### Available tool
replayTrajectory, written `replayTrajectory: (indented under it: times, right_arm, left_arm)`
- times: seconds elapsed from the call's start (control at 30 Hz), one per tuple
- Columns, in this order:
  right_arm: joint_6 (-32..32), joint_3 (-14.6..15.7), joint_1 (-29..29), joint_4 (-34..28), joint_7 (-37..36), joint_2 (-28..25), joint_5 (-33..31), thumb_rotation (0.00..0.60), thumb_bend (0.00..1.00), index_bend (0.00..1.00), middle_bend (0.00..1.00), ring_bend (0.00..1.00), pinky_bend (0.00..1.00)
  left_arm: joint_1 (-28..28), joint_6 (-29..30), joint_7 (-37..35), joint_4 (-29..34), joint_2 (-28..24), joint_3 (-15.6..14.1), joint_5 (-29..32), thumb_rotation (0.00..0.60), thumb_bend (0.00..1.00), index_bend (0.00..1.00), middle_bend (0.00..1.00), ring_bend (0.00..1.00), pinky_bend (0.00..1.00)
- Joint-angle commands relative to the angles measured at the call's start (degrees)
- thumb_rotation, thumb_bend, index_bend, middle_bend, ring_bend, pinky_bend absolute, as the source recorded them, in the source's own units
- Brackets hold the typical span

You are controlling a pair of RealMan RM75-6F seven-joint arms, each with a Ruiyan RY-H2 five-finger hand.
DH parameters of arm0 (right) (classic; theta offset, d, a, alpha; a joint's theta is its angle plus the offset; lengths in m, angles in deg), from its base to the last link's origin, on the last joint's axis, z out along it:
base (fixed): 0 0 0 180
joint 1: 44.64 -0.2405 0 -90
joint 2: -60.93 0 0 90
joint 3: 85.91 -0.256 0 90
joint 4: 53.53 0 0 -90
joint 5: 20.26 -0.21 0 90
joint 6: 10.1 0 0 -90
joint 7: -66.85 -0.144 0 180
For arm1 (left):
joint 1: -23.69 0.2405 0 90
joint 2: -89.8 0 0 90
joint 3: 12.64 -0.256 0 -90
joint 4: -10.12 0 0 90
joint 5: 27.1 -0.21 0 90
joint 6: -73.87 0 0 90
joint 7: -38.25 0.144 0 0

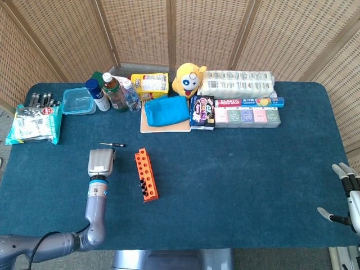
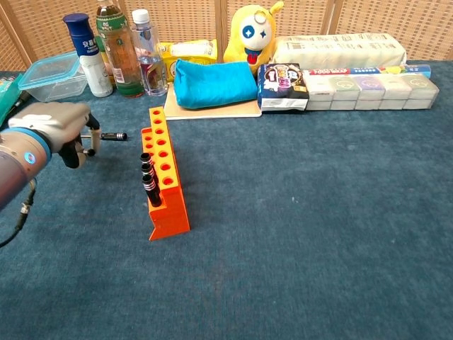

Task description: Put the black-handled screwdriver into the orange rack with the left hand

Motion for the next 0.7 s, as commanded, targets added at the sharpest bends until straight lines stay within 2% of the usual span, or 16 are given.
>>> replayTrajectory:
  times: [0.03,0.43,0.7]
  right_arm:
    - [-0.1,0.0,0.0,0.0,0.1,0.0,0.0,0.6,0.0,0.06,0.05,0.08,0.2]
    - [-0.4,0.2,-0.2,-0.3,0.8,0.3,0.1,0.6,0.0,0.06,0.05,0.08,0.2]
    - [-0.2,0.3,-0.1,-0.6,1.1,0.3,0.2,0.6,0.0,0.06,0.05,0.08,0.2]
  left_arm:
    - [0.8,1.0,-0.3,2.9,-2.3,-0.1,-1.0,0.6,0.44,0.52,1.0,1.0,1.0]
    - [4.6,4.2,-4.7,17.4,-13.8,-0.9,-6.0,0.6,0.44,0.53,1.0,1.0,1.0]
    - [6.4,5.4,-7.5,25.3,-19.6,-1.5,-9.0,0.6,0.44,0.53,1.0,1.0,1.0]
